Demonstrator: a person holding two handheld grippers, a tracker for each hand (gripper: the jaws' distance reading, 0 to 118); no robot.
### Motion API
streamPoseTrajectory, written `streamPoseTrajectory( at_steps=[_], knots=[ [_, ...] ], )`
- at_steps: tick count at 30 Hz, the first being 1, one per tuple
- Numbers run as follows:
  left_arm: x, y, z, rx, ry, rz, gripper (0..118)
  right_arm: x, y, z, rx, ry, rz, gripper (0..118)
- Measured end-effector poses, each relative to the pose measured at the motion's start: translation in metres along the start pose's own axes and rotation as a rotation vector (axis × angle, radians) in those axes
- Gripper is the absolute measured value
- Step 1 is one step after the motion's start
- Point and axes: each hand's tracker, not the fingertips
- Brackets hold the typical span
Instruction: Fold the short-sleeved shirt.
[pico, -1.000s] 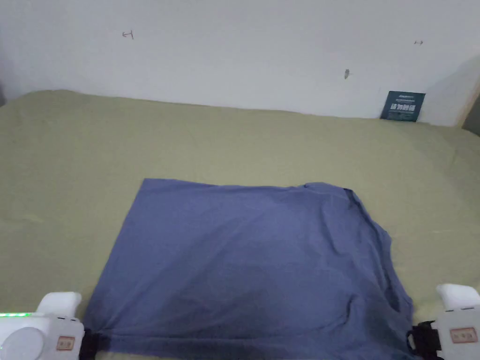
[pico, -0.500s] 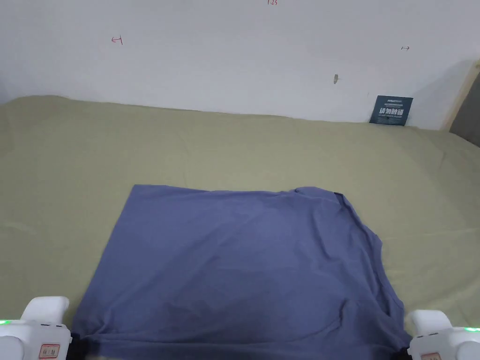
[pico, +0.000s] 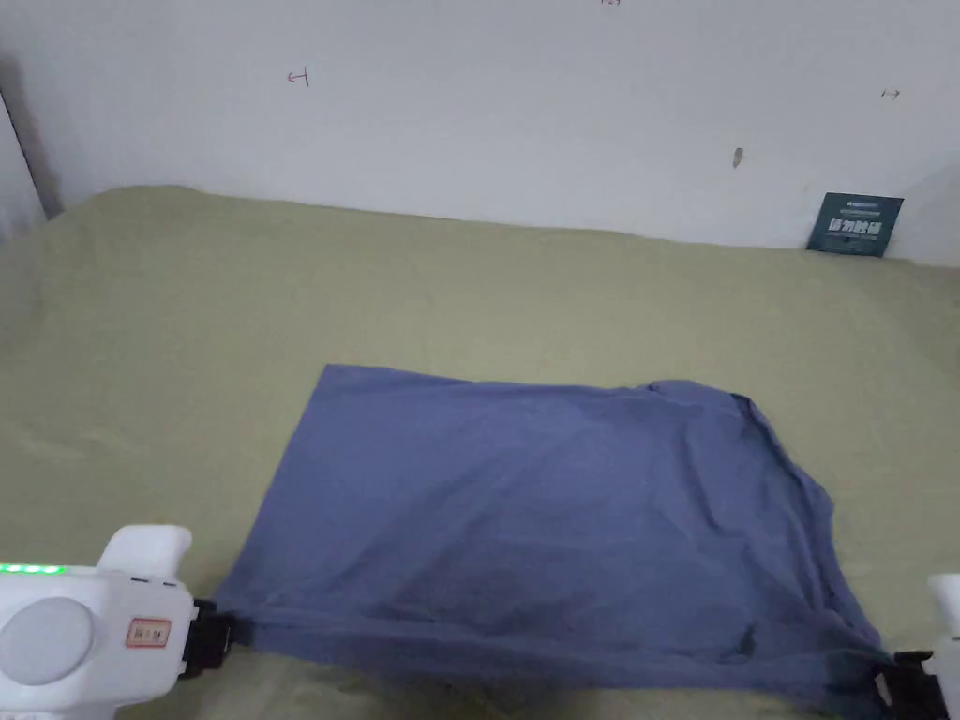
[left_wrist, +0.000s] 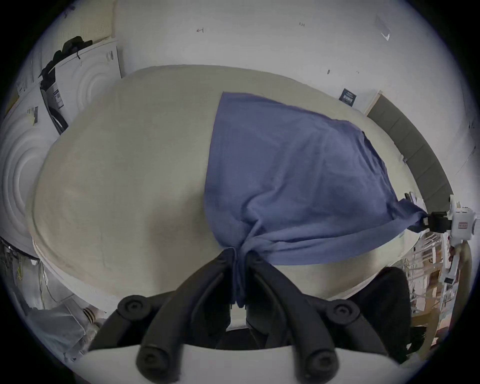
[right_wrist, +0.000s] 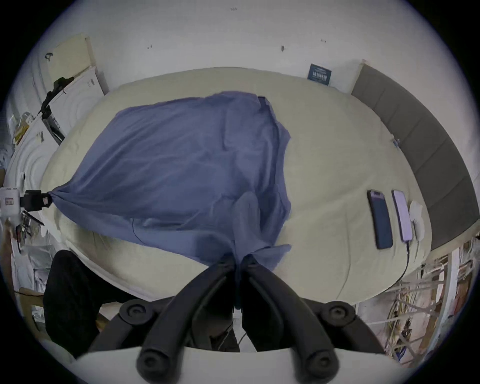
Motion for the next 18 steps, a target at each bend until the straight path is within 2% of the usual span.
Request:
streamPoseTrajectory(
  at_steps=[7,14,18],
  knots=[
    [0.002,0.066,-0.014,-0.017,0.010,-0.051,10,0.005,0.063,-0.012,-0.010,0.000,0.035,4],
    [0.012,0.122,-0.060,-0.102,0.052,-0.085,10,0.008,0.121,-0.062,-0.060,-0.016,0.025,4],
    [0.011,0.142,-0.091,-0.138,0.062,-0.083,10,0.005,0.139,-0.091,-0.080,-0.056,0.058,4]
  ],
)
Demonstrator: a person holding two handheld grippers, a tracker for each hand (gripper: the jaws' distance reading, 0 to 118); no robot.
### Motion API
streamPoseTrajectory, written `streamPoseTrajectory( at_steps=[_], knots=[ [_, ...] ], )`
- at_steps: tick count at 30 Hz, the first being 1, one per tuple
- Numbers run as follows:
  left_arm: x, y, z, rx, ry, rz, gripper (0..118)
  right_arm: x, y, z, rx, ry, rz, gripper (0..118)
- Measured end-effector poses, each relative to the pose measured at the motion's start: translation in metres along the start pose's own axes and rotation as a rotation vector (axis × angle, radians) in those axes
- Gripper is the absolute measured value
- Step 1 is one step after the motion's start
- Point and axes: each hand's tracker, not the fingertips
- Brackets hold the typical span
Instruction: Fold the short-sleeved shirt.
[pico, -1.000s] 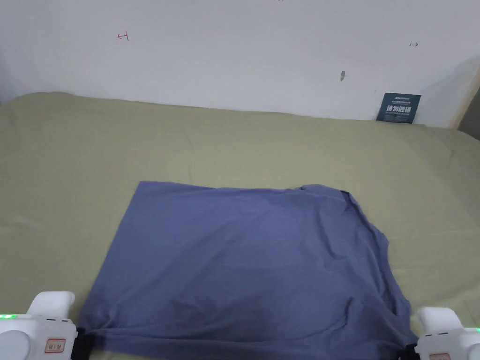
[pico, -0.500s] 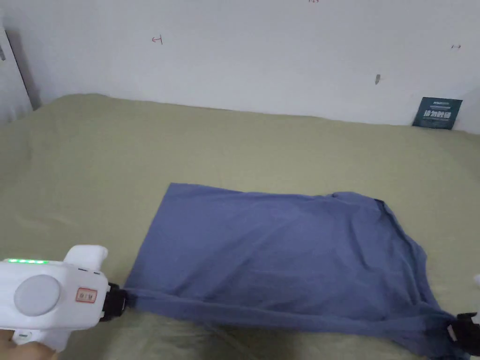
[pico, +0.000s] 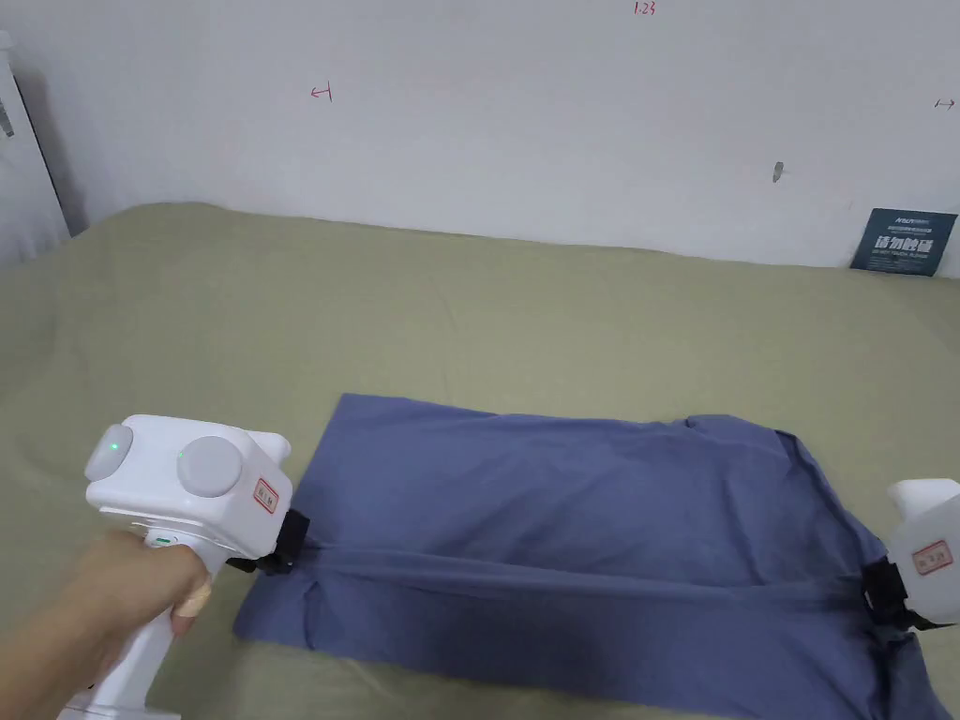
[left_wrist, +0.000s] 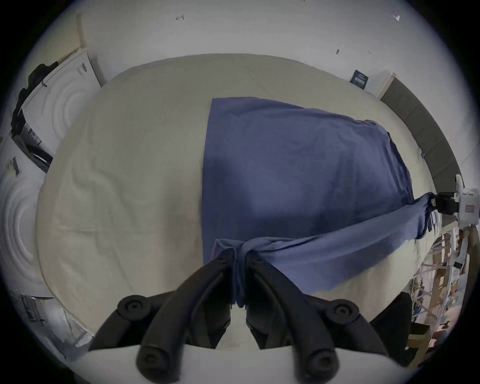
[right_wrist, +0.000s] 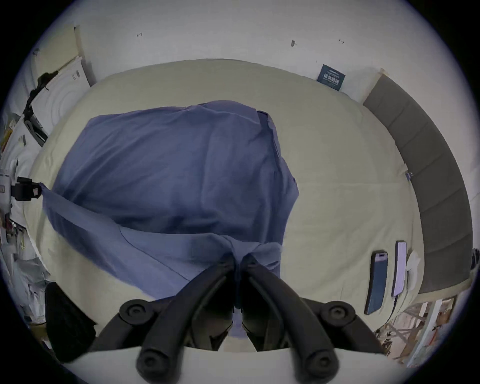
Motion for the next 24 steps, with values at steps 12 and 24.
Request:
streamPoseTrajectory(
  at_steps=[12,24],
  knots=[
    [-0.016,-0.010,-0.001,0.053,0.033,0.105,95,0.012,-0.014,-0.008,0.064,0.022,-0.126,72],
    [-0.007,-0.107,0.049,0.209,-0.005,0.068,0,-0.021,-0.106,0.047,0.104,0.064,-0.084,0]
  ],
)
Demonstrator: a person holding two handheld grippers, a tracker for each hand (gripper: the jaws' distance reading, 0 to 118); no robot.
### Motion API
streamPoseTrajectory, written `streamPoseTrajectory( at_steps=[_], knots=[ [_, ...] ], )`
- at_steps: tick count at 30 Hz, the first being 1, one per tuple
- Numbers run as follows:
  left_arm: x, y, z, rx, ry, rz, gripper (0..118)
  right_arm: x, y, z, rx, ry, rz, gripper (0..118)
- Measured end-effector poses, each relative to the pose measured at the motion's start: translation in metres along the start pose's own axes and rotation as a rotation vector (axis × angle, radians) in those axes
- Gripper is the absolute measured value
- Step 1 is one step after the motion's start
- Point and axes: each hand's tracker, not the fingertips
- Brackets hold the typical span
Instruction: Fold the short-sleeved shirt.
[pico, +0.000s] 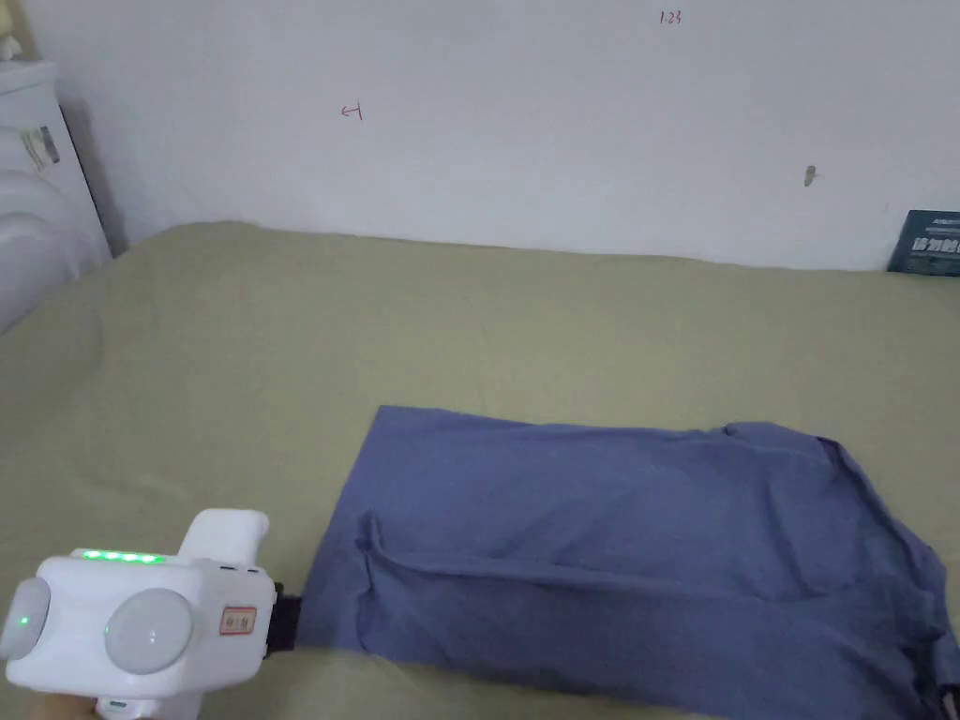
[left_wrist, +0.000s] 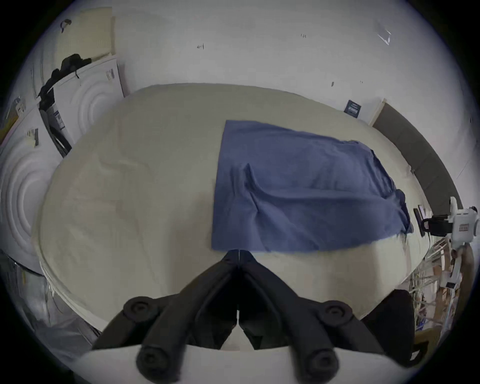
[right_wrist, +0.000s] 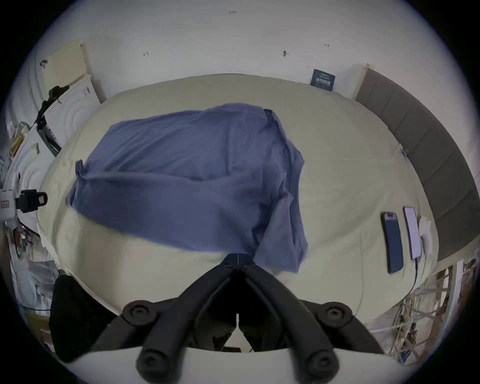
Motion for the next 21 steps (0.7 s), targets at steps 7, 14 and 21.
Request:
streamPoseTrajectory(
  at_steps=[7,14,21],
  knots=[
    [-0.024,0.011,-0.046,-0.044,0.040,0.033,65,0.001,-0.013,-0.003,-0.019,0.014,-0.027,0],
    [-0.023,0.058,-0.103,-0.086,0.037,0.030,98,0.009,-0.010,0.001,-0.024,0.009,-0.043,0],
    [0.003,0.044,-0.131,-0.260,0.092,-0.027,69,0.029,-0.005,-0.011,-0.048,-0.014,-0.085,0]
  ],
)
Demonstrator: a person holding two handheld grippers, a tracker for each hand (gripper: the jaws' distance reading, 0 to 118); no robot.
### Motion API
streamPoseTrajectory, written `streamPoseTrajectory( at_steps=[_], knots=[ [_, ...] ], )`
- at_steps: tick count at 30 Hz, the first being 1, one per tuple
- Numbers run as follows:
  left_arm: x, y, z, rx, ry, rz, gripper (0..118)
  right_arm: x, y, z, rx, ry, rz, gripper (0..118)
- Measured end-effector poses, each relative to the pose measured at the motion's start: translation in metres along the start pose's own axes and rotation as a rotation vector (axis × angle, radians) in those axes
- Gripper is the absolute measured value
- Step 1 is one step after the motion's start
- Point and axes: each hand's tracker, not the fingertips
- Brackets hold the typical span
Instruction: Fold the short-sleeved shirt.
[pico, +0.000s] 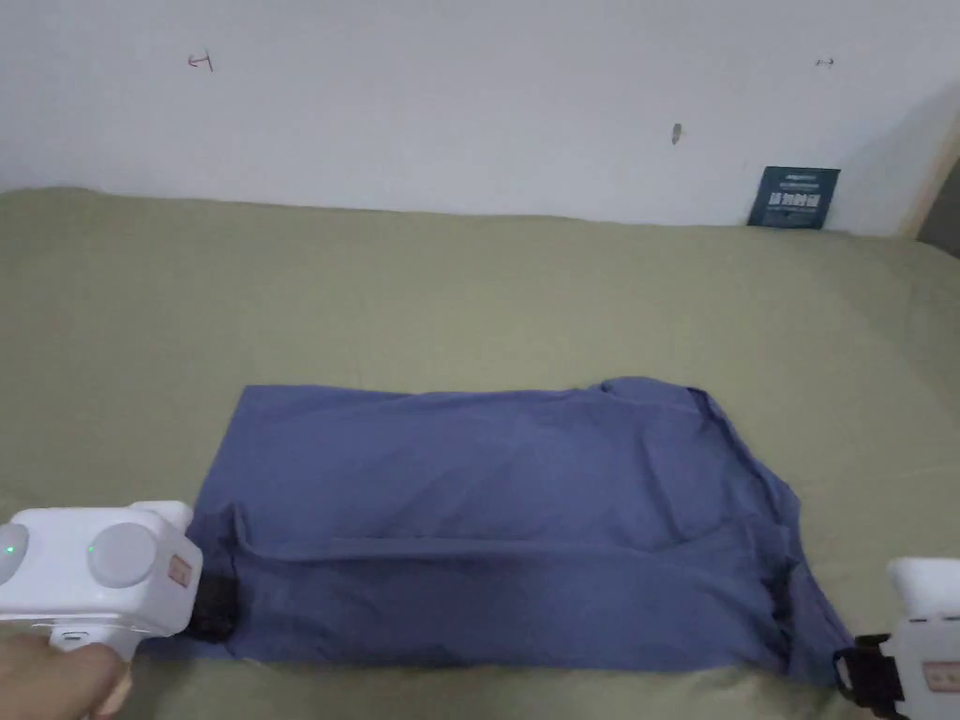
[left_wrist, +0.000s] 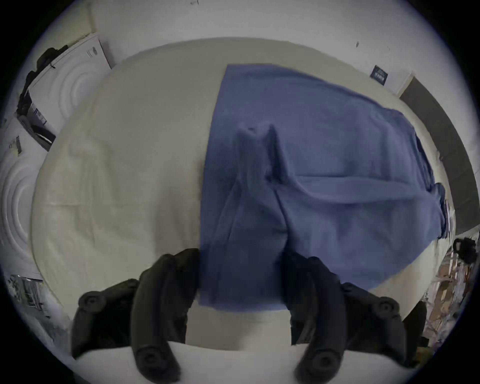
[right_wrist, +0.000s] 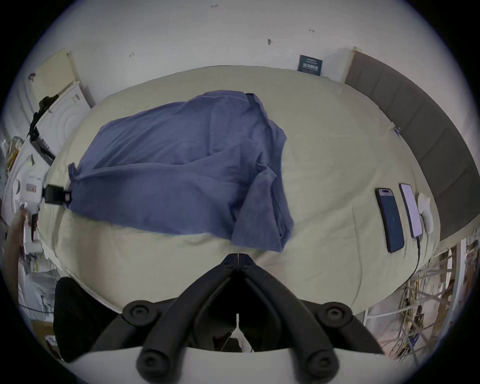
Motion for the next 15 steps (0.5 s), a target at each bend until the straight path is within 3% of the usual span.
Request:
streamPoseTrajectory(
  at_steps=[1,2,3,4,5,6,7,9,12,13,15],
  knots=[
    [-0.002,-0.006,0.009,0.067,-0.013,-0.007,66,0.002,0.003,-0.002,-0.005,-0.016,-0.020,0],
    [0.000,-0.008,0.022,0.077,-0.011,0.002,43,0.005,0.006,-0.004,-0.004,-0.026,-0.033,4],
    [0.000,-0.011,0.030,0.073,0.003,0.013,12,0.008,0.008,-0.006,0.003,-0.027,-0.042,19],
    [-0.003,-0.013,0.033,0.095,-0.068,0.030,7,0.010,0.011,-0.010,0.001,-0.024,-0.044,47],
    [-0.003,-0.016,0.036,0.099,-0.102,0.064,7,0.011,0.015,-0.015,-0.008,-0.024,-0.043,96],
    [-0.006,-0.012,0.038,0.087,-0.079,0.060,7,0.012,0.019,-0.025,-0.035,-0.011,-0.035,114],
    [-0.005,-0.013,0.038,0.089,-0.083,0.055,7,0.012,0.022,-0.033,-0.041,-0.003,-0.033,116],
    [-0.001,-0.016,0.038,0.085,-0.083,0.051,7,0.009,0.027,-0.048,-0.028,-0.009,-0.018,105],
    [0.001,-0.014,0.038,0.086,-0.078,0.060,7,0.008,0.035,-0.078,-0.101,-0.072,0.007,100],
    [0.003,-0.015,0.039,0.086,-0.076,0.058,7,0.011,0.038,-0.086,-0.113,-0.079,0.000,90],
    [0.001,-0.012,0.038,0.085,-0.073,0.050,7,0.019,0.041,-0.094,-0.108,-0.032,-0.033,34]
  ],
)
